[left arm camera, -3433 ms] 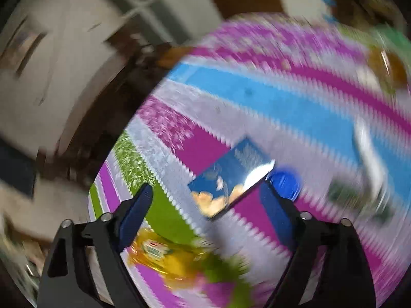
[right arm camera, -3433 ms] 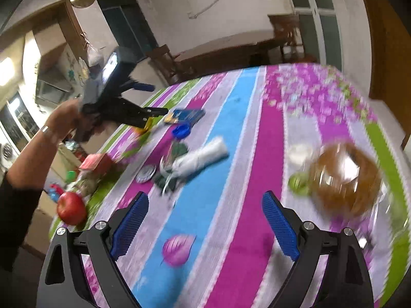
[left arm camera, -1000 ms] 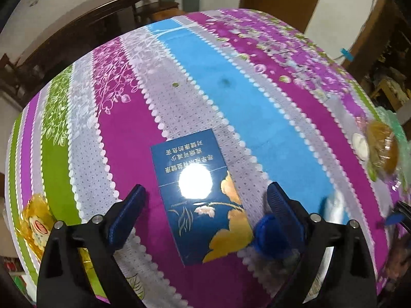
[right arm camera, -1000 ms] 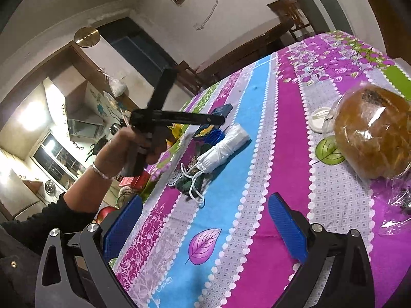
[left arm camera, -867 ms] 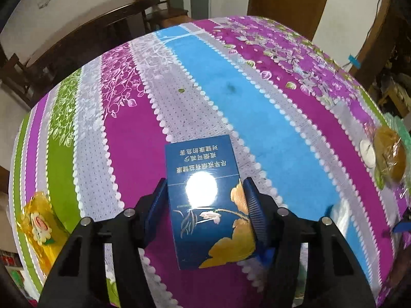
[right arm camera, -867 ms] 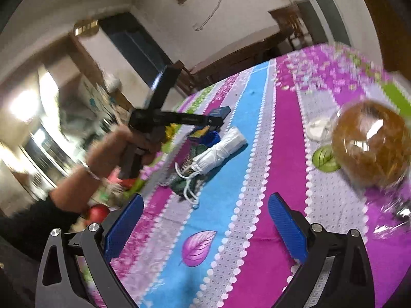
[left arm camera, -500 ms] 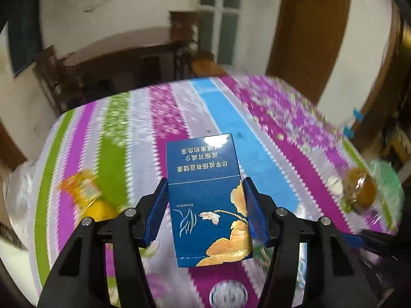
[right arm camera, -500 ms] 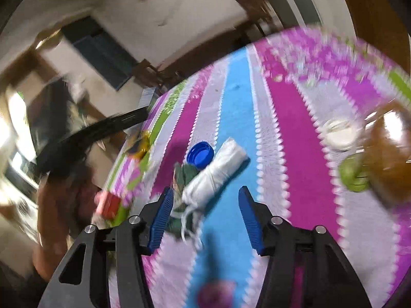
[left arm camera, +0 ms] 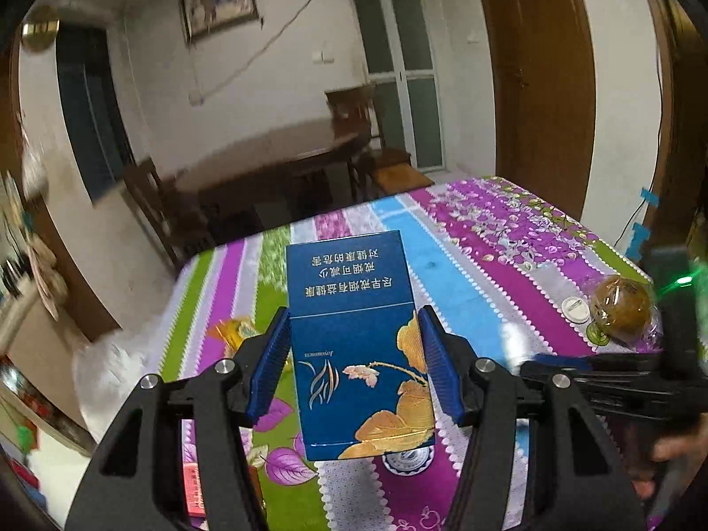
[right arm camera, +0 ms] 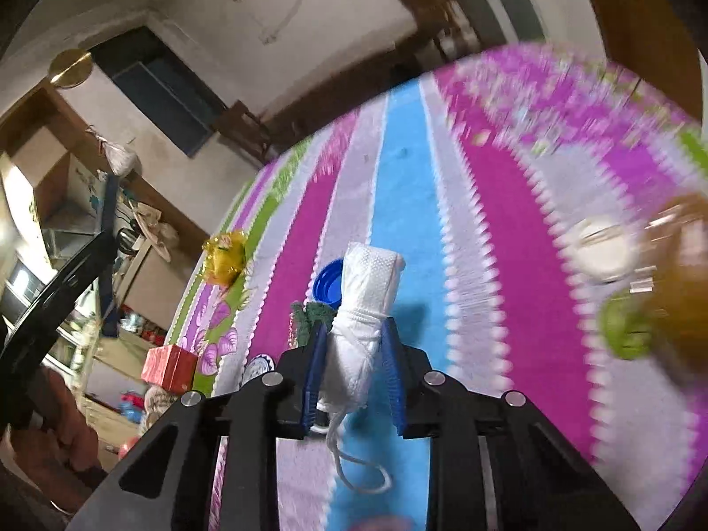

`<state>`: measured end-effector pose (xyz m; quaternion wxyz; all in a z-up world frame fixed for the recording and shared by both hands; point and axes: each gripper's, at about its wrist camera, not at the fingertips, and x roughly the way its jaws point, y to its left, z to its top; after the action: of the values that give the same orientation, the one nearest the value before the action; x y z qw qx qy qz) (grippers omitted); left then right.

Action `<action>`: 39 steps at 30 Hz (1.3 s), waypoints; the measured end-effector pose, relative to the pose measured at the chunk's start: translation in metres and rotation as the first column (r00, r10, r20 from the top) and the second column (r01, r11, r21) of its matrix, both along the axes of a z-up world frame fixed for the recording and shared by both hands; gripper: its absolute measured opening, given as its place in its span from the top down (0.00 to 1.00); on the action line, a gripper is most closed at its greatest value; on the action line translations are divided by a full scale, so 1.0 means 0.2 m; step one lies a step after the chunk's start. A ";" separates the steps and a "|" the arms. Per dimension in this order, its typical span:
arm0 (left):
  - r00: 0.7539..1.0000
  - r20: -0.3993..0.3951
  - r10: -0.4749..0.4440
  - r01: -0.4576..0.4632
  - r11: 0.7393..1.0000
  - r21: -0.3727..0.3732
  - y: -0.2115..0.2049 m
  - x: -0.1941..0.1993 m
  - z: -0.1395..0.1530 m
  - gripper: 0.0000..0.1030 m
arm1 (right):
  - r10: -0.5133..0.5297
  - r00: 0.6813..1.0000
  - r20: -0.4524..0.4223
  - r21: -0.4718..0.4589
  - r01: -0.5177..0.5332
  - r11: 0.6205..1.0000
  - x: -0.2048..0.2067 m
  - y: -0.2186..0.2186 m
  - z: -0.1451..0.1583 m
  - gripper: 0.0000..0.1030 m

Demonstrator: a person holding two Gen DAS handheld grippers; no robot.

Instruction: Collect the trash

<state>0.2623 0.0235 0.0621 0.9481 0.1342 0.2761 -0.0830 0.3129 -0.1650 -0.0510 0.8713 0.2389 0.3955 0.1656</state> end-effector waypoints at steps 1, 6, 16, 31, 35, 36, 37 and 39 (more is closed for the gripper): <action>1.000 0.017 -0.006 0.005 1.000 0.014 -0.04 -0.02 0.02 0.46 | -0.010 1.000 0.026 -0.013 0.010 1.000 -0.05 -0.03 0.04 0.74; 0.994 0.094 -0.050 0.043 0.997 0.070 -0.25 -0.13 0.07 0.46 | -0.056 0.990 0.130 -0.042 0.062 0.997 -0.33 -0.23 0.23 0.74; 0.967 0.148 -0.205 0.190 0.976 0.107 -0.80 -0.30 0.08 0.46 | -0.205 0.948 0.242 -0.131 0.241 0.962 -0.92 -0.81 0.48 0.74; 0.884 0.133 -0.449 0.418 0.885 0.205 -1.65 -0.51 -0.07 0.46 | -0.457 0.866 0.203 -0.238 0.497 0.835 -1.43 -1.73 0.44 0.74; 0.863 0.122 -0.491 0.457 0.860 0.228 -1.82 -0.56 -0.12 0.46 | -0.494 0.851 0.178 -0.261 0.525 0.810 -1.47 -1.88 0.41 0.74; 0.859 0.119 -0.497 0.463 0.856 0.232 -1.85 -0.57 -0.14 0.46 | -0.502 0.848 0.172 -0.270 0.531 0.803 -1.49 -1.92 0.40 0.74; 0.854 0.115 -0.508 0.472 0.849 0.239 -1.88 -0.58 -0.15 0.46 | -0.508 0.846 0.166 -0.277 0.534 0.799 -1.50 -1.95 0.39 0.74; 0.848 0.107 -0.519 0.483 0.840 0.247 -1.96 -0.59 -0.18 0.46 | -0.520 0.840 0.154 -0.292 0.542 0.788 -1.52 -2.02 0.37 0.74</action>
<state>0.1435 -0.3678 0.0261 0.8934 0.3082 0.1566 -0.2870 0.0090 -0.5688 0.0234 0.9220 0.1883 0.3054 -0.1454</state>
